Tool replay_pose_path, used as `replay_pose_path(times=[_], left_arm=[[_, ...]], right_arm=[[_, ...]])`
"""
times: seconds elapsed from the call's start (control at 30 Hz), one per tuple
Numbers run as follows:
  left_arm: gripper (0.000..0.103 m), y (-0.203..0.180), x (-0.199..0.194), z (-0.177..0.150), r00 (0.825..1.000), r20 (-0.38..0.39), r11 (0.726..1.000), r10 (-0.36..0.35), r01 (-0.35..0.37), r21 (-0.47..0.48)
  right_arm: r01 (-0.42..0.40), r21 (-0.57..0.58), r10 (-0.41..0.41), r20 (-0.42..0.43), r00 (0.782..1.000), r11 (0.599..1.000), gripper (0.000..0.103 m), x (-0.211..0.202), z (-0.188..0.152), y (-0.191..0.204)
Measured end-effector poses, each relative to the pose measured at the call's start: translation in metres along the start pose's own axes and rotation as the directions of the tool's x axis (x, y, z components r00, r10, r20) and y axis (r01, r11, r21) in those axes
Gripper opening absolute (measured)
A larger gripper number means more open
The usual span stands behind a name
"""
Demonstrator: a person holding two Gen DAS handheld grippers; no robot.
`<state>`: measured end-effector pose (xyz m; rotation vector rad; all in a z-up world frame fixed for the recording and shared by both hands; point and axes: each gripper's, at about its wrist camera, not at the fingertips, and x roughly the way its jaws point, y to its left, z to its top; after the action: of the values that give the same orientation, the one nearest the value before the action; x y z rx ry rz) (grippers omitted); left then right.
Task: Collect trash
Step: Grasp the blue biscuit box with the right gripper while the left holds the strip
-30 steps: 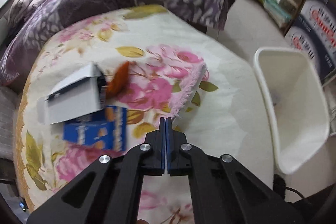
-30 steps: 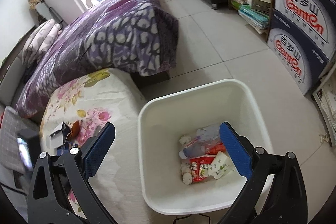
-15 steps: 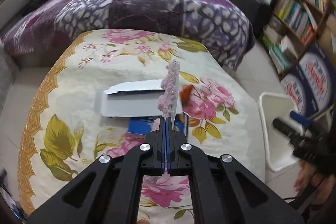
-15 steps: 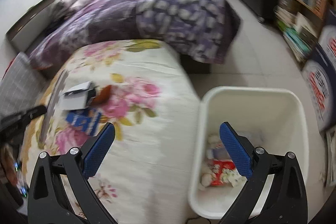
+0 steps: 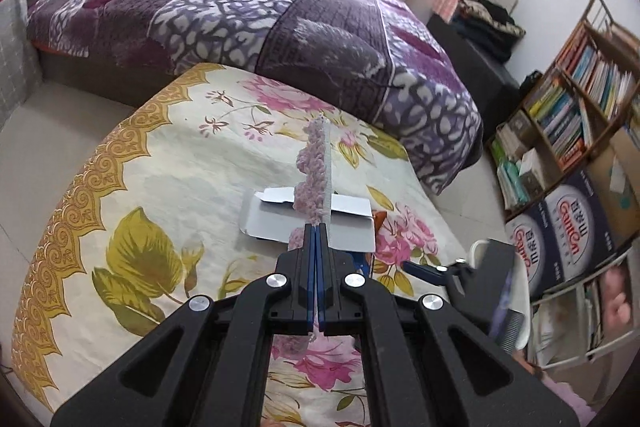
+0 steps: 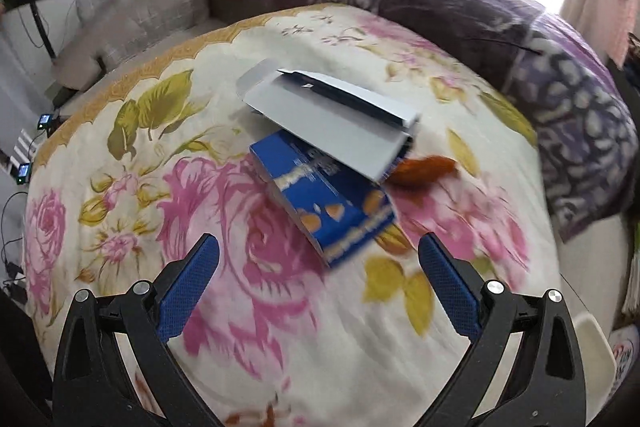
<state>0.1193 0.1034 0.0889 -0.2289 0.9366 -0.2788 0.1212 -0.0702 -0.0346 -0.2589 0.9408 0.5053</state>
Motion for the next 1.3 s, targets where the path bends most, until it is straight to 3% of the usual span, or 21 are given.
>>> replay_pose_path(times=[0.2, 0.27, 0.33, 0.37, 0.4, 0.43, 0.6, 0.77, 0.8, 0.9, 0.93, 1.0, 1.1, 1.2, 1.3], left_arm=[[0.0, 0.01, -0.001, 0.001, 1.0, -0.002, 1.0, 0.002, -0.002, -0.025], [0.0, 0.012, 0.0, 0.001, 1.0, -0.004, 0.999, 0.003, -0.004, -0.032], [0.0, 0.016, -0.001, 0.001, 1.0, -0.002, 0.999, 0.005, -0.005, -0.04], [0.0, 0.018, -0.002, 0.001, 1.0, 0.0, 0.999, 0.006, -0.006, -0.045], [0.0, 0.02, -0.003, 0.001, 1.0, 0.003, 0.999, 0.008, -0.008, -0.05], [0.0, 0.022, -0.005, 0.001, 1.0, 0.007, 0.998, 0.011, -0.01, -0.056], [0.0, 0.028, -0.013, 0.002, 1.0, 0.026, 0.997, 0.011, -0.009, -0.076], [0.0, 0.031, -0.025, 0.001, 0.999, 0.043, 0.997, 0.002, 0.001, -0.078], [0.0, 0.033, -0.027, 0.002, 0.999, 0.046, 0.997, 0.0, 0.003, -0.083], [0.0, 0.04, -0.029, 0.004, 0.999, 0.048, 0.994, -0.006, 0.011, -0.107], [0.0, 0.043, -0.031, 0.005, 0.999, 0.05, 0.993, -0.007, 0.013, -0.116], [0.0, 0.045, -0.032, 0.005, 0.998, 0.054, 0.992, -0.013, 0.019, -0.123], [0.001, 0.047, -0.033, 0.006, 0.998, 0.053, 0.992, -0.014, 0.02, -0.124], [0.001, 0.05, -0.034, 0.006, 0.999, 0.051, 0.992, -0.008, 0.014, -0.125], [0.001, 0.055, -0.036, 0.007, 0.999, 0.054, 0.99, 0.004, 0.004, -0.14]], right_arm=[[-0.013, 0.015, 0.013, -0.025, 1.0, 1.0, 0.093, 0.031, 0.007, -0.009], [-0.04, 0.032, 0.041, -0.029, 0.999, 0.999, 0.077, 0.037, 0.005, -0.01], [-0.06, 0.048, 0.062, -0.047, 0.997, 0.997, 0.044, 0.041, 0.004, -0.007], [-0.055, 0.051, 0.057, -0.04, 0.998, 0.997, 0.038, 0.041, 0.005, -0.005], [-0.059, 0.057, 0.061, -0.036, 0.997, 0.997, 0.024, 0.04, 0.004, -0.004], [-0.077, 0.08, 0.081, -0.039, 0.996, 0.994, 0.016, 0.037, 0.003, -0.001], [-0.097, 0.096, 0.098, -0.01, 0.995, 0.991, 0.012, 0.022, 0.0, 0.01], [-0.15, 0.041, 0.152, -0.049, 0.987, 0.988, 0.017, 0.009, -0.006, 0.031], [-0.155, 0.037, 0.157, -0.058, 0.986, 0.987, 0.024, 0.007, -0.008, 0.033], [-0.127, -0.038, 0.125, -0.049, 0.991, 0.991, 0.07, 0.003, -0.014, 0.049], [-0.103, -0.092, 0.101, -0.02, 0.995, 0.99, 0.079, 0.0, -0.014, 0.056], [-0.07, -0.176, 0.072, 0.008, 0.997, 0.982, 0.087, -0.002, -0.011, 0.067], [-0.027, -0.314, 0.034, 0.017, 0.999, 0.949, 0.09, 0.006, -0.004, 0.084], [-0.023, -0.494, 0.016, -0.017, 1.0, 0.869, 0.093, 0.023, 0.002, 0.102], [-0.048, -0.596, 0.012, -0.065, 0.998, 0.802, 0.093, 0.037, 0.003, 0.116]])
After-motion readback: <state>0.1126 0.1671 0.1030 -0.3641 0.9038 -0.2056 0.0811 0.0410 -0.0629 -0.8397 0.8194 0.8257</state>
